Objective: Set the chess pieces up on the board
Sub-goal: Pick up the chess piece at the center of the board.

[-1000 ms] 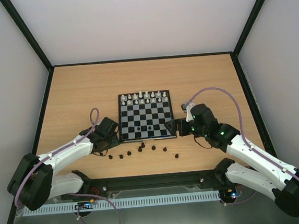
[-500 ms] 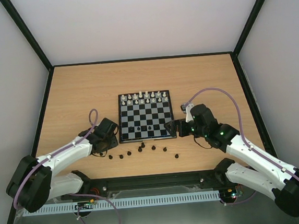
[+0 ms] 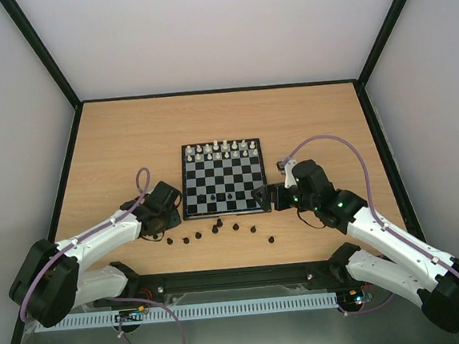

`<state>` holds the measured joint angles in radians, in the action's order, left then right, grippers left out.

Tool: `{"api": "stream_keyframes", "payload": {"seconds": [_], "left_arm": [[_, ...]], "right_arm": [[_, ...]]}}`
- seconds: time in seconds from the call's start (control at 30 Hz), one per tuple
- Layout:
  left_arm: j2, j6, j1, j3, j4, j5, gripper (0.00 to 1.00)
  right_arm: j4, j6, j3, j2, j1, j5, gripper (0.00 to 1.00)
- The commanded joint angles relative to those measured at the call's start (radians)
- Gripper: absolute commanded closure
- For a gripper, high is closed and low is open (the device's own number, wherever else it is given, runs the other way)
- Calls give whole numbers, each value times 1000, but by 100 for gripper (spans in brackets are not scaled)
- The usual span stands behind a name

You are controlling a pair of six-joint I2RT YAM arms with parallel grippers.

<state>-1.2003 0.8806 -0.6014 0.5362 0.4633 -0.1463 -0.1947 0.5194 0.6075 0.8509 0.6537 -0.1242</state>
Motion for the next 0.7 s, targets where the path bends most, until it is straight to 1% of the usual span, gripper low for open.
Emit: {"api": "stream_keyframes", "payload": {"seconds": [0.0,0.13,0.33,0.4,0.57,0.67], "left_arm": [[-3,1,-6,-15,28,-1,72],[10,3,-13,-12,33,-8,69],[-8,4,-24,-13,31,-11,74],[-17,4,-27,-16,26,-12,79],[-34,2,-38,-7,20,-10,97],[-26,1,-56,32,61,-31,98]], "right_arm": [[16,-12,-11,5,-3,-13,1],[17,-13,-11,7,-3,-14,1],[17,-13,-12,8,-3,-15,1],[17,-13,-13,9,-3,-16,1],[17,-13,-13,9,-3,-18,1],[17,-12,-15,10,-3,-19,1]]}}
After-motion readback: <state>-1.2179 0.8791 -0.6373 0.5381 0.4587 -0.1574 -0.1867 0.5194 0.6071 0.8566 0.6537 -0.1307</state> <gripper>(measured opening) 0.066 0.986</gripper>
